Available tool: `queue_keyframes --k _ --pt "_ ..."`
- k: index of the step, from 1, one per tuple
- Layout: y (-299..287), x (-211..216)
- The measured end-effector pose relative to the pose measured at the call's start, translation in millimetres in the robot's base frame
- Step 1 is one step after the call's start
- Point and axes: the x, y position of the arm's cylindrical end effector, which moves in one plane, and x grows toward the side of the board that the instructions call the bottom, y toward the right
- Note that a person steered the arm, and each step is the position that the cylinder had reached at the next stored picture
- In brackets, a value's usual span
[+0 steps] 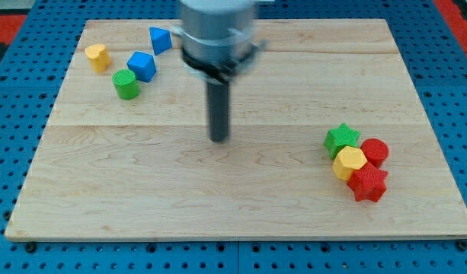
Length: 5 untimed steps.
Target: Push the blue triangle into the blue cube
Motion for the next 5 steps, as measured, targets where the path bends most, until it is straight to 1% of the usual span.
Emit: queue_keyframes --k 1,2,3,4,5 --pt "-18.7 -72.0" --pt "-4.6 -154.7" --pt "-10.6 -240.9" --pt "-88.3 -226.2" --pt "-64.9 -192.0"
